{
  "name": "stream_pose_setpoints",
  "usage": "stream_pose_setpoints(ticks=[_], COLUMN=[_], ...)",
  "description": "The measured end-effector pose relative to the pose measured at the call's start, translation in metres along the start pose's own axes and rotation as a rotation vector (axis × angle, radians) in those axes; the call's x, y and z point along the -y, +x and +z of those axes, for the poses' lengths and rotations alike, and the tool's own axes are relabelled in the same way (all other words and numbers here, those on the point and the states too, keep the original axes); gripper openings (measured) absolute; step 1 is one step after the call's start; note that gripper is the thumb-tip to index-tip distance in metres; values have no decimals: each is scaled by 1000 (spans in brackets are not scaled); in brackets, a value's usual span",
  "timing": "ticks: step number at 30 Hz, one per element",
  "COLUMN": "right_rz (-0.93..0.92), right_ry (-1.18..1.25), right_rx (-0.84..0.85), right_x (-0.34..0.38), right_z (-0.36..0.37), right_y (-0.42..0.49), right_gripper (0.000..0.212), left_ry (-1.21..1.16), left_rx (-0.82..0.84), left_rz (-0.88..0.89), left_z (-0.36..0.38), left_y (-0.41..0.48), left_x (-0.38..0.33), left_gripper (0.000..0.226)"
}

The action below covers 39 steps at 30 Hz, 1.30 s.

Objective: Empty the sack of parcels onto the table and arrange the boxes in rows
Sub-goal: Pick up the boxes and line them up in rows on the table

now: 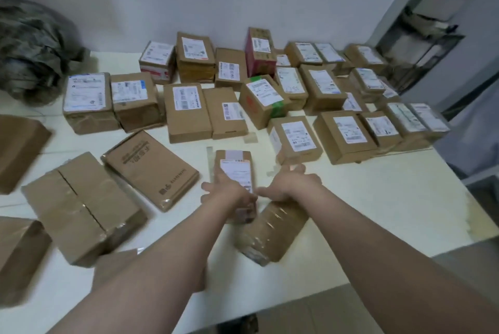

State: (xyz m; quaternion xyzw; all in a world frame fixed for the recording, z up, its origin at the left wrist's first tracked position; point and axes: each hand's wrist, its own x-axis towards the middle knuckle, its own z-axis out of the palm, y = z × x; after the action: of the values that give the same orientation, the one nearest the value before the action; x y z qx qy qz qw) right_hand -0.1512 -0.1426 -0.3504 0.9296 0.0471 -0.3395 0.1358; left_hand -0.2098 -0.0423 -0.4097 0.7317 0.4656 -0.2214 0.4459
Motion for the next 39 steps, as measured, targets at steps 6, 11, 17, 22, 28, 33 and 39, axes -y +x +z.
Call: stream_pose_setpoints(ticks=[6,11,17,22,28,33,39], right_rz=[-25,-82,-422,-652,-734,-667,-431], right_ry=[448,743,1112,639,171,107,232], right_rx=[89,-115,-442,-580,-582,-436,-595], right_x=[-32,-64,-75,-75,-74,-70,-39], right_z=[22,-6,-3,30,49,74,78], right_y=[9,28,29,26,13,19,25], right_gripper=[89,91,95,88,66,47,50], left_ry=[-45,-190,-257,-248,-310,-266,-241], left_rx=[-107,-204,-228,-263,-251,-260,-253], left_rz=[-19,23,23,22,6,21,96], left_z=[26,15,19,17,8,3,4], left_y=[-22,-20,-16,-15,-16,-17,-12], left_x=[17,24,19,21,24,29,34], left_gripper=[124,103,99,95,101,107,102])
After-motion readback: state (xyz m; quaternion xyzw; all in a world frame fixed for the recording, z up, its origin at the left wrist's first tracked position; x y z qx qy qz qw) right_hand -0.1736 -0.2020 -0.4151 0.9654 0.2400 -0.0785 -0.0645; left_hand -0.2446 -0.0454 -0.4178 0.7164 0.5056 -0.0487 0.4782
